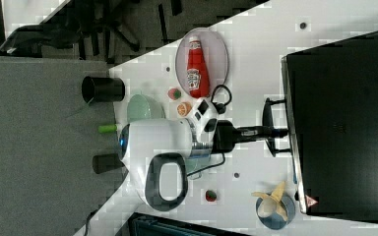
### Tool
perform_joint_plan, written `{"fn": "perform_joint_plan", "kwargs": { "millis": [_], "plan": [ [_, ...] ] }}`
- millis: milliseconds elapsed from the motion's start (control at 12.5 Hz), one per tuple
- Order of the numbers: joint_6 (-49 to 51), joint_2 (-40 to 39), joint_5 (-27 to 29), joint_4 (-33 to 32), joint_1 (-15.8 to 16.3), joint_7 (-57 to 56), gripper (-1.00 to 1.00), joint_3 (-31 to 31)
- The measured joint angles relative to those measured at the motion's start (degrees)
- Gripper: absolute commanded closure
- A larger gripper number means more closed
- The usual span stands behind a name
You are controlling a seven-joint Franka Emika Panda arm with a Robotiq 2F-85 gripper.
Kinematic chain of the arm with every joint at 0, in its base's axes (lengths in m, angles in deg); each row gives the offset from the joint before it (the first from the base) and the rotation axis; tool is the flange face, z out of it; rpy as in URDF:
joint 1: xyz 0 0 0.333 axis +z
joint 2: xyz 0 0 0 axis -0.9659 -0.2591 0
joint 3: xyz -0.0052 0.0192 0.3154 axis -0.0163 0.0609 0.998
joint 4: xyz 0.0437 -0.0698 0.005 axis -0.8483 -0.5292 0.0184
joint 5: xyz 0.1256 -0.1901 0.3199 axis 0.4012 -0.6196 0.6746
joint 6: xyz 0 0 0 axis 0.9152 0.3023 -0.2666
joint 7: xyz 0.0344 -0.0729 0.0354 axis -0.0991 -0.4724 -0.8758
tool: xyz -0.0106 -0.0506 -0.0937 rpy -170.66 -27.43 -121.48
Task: Flap open oven.
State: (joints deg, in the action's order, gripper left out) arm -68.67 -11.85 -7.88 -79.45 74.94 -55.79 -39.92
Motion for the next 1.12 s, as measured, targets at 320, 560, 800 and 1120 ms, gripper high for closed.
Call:
{"fn": "perform_joint_plan", "kwargs": {
  "millis": [320,560,800,1120],
  "plan": [
    [1.8,-0.9,-11.2,-0.6,1.1,12.4,0.65,6.1],
    [3.9,-6.5,-17.3,0.2,4.5,23.5,0.65,8.6],
    [6.6,-13.0,-25.9,0.4,8.8,36.9,0.65,10.8],
    [10.1,-21.9,-34.8,1.9,13.3,54.1,0.65,13.0]
  ]
}}
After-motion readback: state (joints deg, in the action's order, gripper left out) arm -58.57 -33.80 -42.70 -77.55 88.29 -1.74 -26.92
